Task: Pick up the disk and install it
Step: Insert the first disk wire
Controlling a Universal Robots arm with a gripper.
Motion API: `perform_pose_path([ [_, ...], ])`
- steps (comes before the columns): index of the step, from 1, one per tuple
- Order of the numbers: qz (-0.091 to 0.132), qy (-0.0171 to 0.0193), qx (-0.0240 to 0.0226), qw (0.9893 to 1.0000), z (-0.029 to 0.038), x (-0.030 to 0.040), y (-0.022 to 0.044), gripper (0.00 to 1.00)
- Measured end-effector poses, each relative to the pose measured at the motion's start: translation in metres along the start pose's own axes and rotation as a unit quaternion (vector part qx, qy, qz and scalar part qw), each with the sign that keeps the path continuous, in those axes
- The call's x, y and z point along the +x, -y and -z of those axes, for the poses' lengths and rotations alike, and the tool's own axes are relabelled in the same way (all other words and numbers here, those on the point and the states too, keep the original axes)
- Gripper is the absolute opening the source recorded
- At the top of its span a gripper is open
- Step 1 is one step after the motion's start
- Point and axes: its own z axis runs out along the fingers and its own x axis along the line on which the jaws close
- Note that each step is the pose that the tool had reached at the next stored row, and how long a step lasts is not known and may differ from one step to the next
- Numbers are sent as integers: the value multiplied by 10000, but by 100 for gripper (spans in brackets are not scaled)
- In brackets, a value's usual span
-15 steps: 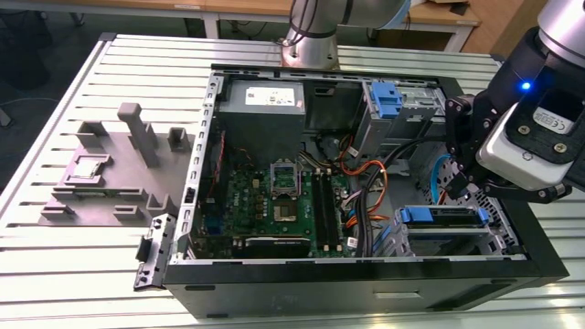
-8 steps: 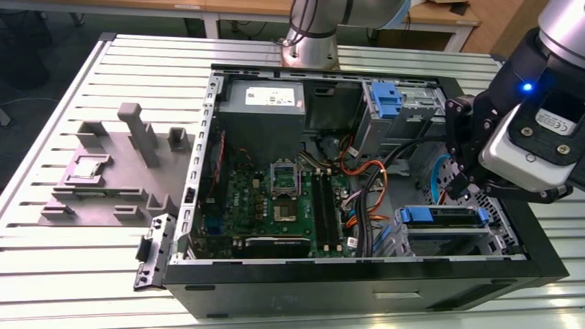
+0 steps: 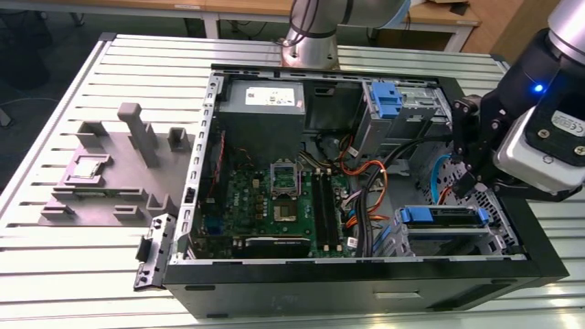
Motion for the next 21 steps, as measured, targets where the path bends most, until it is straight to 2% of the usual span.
perform_pose_path([
  [10, 0, 3, 1, 10000, -11, -12, -155, 10],
  [18, 0, 5, 2, 10000, -17, -18, -245, 10],
  [21, 30, 5, 0, 10000, -21, -19, -254, 10],
])
